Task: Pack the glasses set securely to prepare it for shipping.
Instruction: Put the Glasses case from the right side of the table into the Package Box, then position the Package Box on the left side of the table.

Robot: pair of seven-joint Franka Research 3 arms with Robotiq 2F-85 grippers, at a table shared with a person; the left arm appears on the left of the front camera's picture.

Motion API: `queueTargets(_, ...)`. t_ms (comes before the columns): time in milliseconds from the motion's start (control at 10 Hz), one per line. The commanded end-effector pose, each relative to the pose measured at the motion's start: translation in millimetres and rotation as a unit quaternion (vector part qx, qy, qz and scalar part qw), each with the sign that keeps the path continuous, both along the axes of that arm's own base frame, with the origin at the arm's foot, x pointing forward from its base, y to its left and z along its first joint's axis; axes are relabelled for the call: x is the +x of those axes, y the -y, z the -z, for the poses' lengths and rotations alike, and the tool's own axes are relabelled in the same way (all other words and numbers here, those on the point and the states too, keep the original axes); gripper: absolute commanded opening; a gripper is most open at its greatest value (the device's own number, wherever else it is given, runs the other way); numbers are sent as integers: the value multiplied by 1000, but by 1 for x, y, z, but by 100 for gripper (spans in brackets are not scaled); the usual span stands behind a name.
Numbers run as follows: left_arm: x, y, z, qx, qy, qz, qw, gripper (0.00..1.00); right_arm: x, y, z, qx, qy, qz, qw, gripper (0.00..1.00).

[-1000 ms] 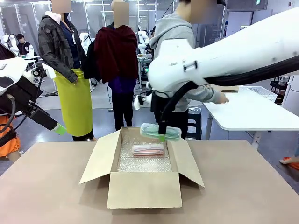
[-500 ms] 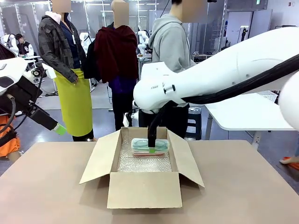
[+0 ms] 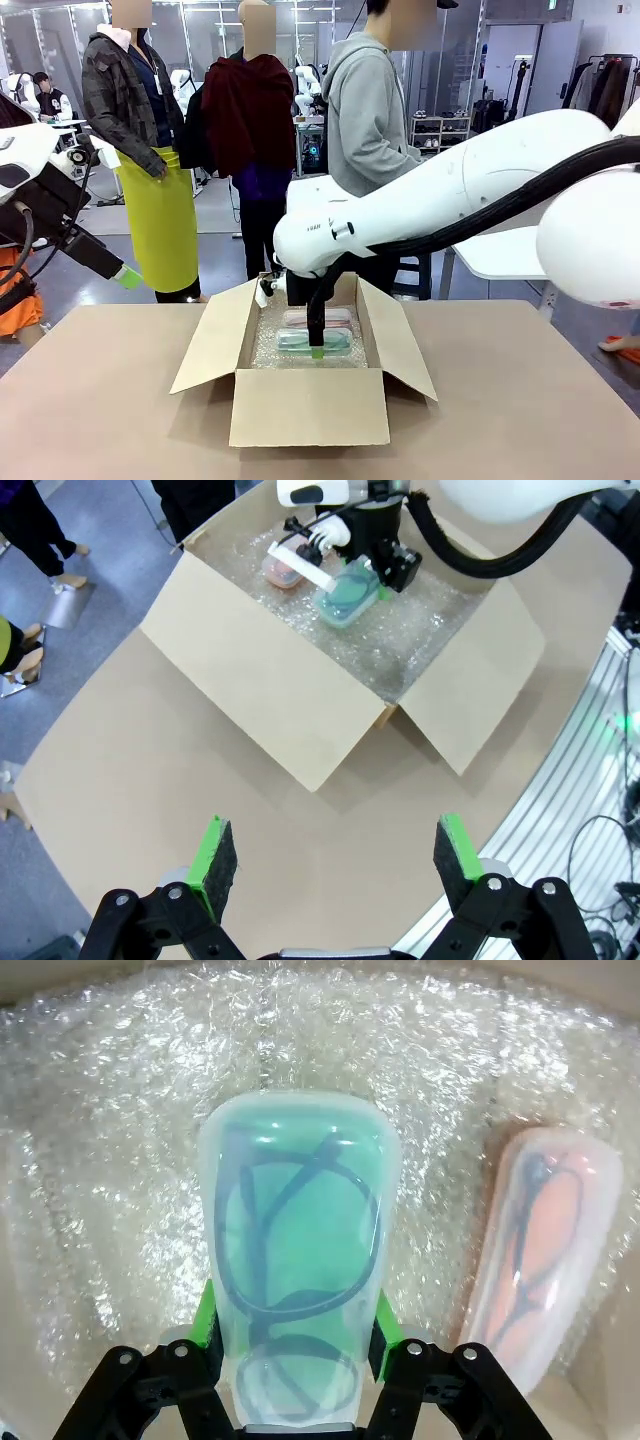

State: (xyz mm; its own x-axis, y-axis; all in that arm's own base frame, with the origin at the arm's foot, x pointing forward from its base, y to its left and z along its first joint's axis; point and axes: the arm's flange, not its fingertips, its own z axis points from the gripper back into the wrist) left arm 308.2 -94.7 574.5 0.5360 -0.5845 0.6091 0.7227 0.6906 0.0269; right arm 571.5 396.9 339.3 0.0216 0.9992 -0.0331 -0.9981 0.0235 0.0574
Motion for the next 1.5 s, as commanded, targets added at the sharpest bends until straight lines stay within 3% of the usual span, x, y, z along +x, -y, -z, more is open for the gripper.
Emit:
queueTargets(0,0,-1,1,-5,8,6,1000,100,4,-5,3,-1,5,7,1000,64)
queueTargets(100,0,-1,1,-5,8,6,1000,100,4,-3,10,-4,-2,9,1000,64)
queueTargets(200,0,-1,1,-5,8,6,1000,100,3,-3,12,-6,-3,10,1000,71)
queueTargets(400,0,-1,1,-5,8,6,1000,100,2,-3,4,-6,7,8,1000,100)
queueTargets(900,0,-1,1,-5,8,6,1000,100,1,2,-12,-17,25,28,999,100)
queueTargets(1000,0,-1,1,-5,8,6,1000,100,8,-2,1,5,3,3,1000,100)
queueTargets(1400,0,-1,1,-5,8,6,1000,100,8,-2,1,5,3,3,1000,100)
